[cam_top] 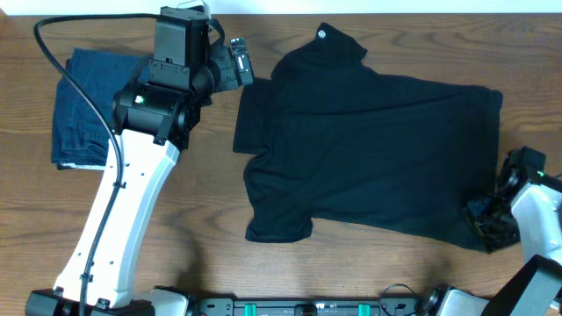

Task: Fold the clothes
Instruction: 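Move the right gripper to the shirt's bottom right hem and grasp it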

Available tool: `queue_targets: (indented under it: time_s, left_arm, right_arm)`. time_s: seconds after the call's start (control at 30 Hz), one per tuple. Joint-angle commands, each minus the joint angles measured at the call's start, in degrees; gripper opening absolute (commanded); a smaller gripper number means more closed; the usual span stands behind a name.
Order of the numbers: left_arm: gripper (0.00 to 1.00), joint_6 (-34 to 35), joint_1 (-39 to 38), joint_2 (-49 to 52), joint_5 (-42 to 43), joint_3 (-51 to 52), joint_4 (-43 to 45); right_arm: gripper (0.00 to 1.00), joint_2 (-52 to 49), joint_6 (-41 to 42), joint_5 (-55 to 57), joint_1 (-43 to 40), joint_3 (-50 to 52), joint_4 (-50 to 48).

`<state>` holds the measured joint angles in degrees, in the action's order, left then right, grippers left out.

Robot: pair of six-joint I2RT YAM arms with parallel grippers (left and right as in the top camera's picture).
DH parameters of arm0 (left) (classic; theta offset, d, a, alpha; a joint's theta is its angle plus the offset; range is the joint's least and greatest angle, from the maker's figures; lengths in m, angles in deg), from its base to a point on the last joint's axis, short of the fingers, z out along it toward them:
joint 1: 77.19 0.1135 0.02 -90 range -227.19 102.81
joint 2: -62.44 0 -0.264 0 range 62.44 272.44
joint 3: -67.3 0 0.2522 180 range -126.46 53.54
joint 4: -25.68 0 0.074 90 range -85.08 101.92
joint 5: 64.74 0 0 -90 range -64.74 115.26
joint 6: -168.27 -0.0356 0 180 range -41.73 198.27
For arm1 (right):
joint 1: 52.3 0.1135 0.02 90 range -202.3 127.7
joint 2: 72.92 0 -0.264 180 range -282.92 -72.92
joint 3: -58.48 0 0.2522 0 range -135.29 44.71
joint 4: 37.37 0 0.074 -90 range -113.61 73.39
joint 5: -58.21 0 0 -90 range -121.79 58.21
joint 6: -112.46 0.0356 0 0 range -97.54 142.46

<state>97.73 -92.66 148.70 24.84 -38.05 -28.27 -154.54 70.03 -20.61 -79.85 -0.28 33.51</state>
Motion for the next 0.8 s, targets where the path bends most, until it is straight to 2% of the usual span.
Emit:
queue_targets:
  time_s: [0.0,0.1,0.23,0.53,0.6,0.7,0.77]
  left_arm:
    - [0.98,-0.52,0.28,-0.22,-0.48,-0.13,-0.11]
    - [0.98,-0.52,0.28,-0.22,-0.48,-0.13,-0.11]
    - [0.98,-0.52,0.28,-0.22,-0.48,-0.13,-0.09]
    - [0.98,-0.52,0.28,-0.22,-0.5,-0.13,-0.11]
    - [0.98,-0.52,0.28,-0.22,-0.48,-0.13,-0.11]
    - [0.98,-0.52,0.28,-0.22,-0.48,-0.13,-0.11]
    - [0.98,-0.52,0.28,-0.22,-0.5,-0.13,-0.11]
  right_arm:
    - [0.6,0.87,0.83,1.01,-2.4,1.99,-1.31]
    - [0.62,0.87,0.74,-0.2,-3.26,4.72,-5.7]
    - [0.58,0.83,-1.44,-1.99,-3.23,7.96,-11.82]
    - [0.58,0.83,-1.38,-2.34,-3.19,10.82,-14.32]
    - [0.53,0.83,-1.36,-2.34,-3.19,11.5,-15.1]
    - [0.32,0.83,-1.36,-1.92,-3.19,12.24,-16.46]
    - [0.24,0.83,-1.36,-1.97,-3.19,12.68,-17.05]
